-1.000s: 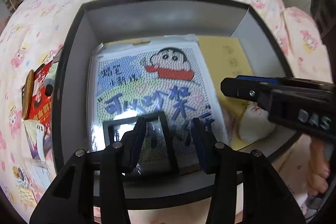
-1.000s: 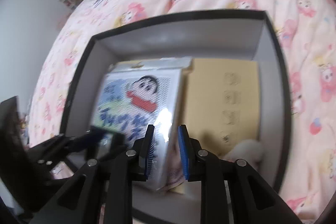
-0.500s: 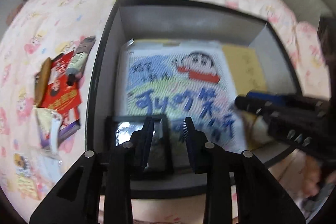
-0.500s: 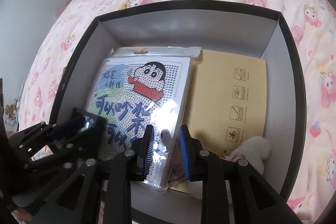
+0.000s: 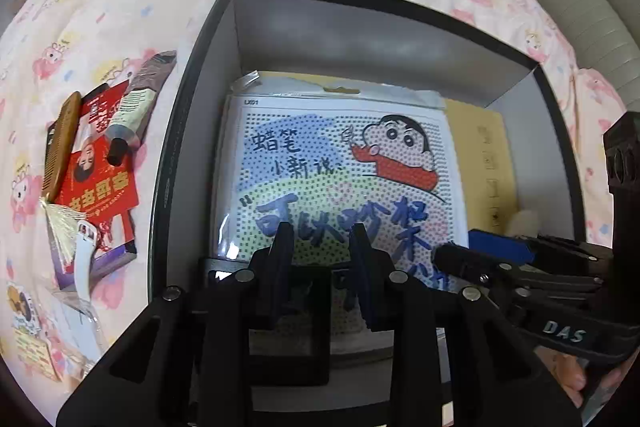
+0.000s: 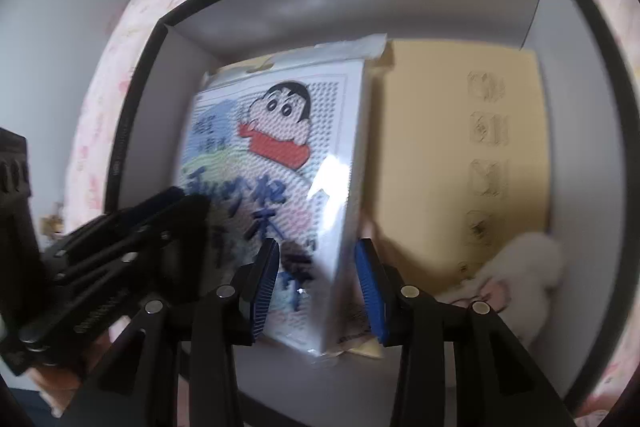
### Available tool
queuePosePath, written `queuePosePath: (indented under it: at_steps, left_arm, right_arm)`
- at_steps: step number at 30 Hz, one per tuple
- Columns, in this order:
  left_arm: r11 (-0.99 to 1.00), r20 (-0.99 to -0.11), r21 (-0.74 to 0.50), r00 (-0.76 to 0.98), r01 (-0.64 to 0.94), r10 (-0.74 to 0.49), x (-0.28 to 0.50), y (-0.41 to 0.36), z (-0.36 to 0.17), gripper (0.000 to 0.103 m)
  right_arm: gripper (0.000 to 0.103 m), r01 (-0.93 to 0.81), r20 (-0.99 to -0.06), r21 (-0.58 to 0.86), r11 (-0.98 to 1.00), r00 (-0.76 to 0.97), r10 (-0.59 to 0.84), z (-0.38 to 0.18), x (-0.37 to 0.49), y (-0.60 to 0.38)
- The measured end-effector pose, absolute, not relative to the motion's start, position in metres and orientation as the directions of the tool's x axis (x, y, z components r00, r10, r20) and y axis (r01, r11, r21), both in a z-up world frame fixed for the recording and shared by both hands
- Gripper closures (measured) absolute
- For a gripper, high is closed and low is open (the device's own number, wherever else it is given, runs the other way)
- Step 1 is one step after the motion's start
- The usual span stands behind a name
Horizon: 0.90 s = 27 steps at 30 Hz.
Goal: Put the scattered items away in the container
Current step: 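Withdraw the left gripper from the box toward the anime-girl sticker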
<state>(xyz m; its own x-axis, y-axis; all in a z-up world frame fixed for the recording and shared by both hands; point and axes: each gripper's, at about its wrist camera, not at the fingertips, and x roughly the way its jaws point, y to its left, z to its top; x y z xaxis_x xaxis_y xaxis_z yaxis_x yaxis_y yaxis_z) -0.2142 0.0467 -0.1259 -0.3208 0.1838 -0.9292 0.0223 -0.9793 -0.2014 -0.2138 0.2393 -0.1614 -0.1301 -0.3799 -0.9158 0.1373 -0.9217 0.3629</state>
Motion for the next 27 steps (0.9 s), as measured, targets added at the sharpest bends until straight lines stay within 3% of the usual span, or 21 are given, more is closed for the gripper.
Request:
queuePosePath:
  at_steps: [5, 11, 20, 27]
  left_arm:
    - [-0.959, -0.871, -0.283, -0.42, 0.003, 0.255, -0.196, 0.05, -0.097, 0.067]
    - [-0.944, -0.806, -0.327, -0.509, -0.041, 0.302, -0.164, 0.053, -0.058, 0.06]
    - [-0.944, -0.776, -0.321, -0.549, -0.081, 0.311, -0.108, 0.027, -0.021, 0.06]
    - [-0.953, -0.77, -0.297, -0.575, -0.061, 0.276, -0.069, -0.008, -0.008, 0.06]
  right_arm:
    - [0.067, 0.158, -0.906, 0.29, -0.944, -0.273, -0.324, -0.133, -0.202, 0.242]
    - [0.064, 0.225, -0.862, 0.287, -0.931, -0.364, -0.354, -0.093, -0.18, 0.238]
    - [0.064, 0.282, -0.823, 0.206, -0.937, -0.468, -0.322, -0.053, -0.129, 0.207]
    - [0.064, 0.334, -0.813, 0.23, -0.914, -0.45, -0.369, -0.038, -0.098, 0.17]
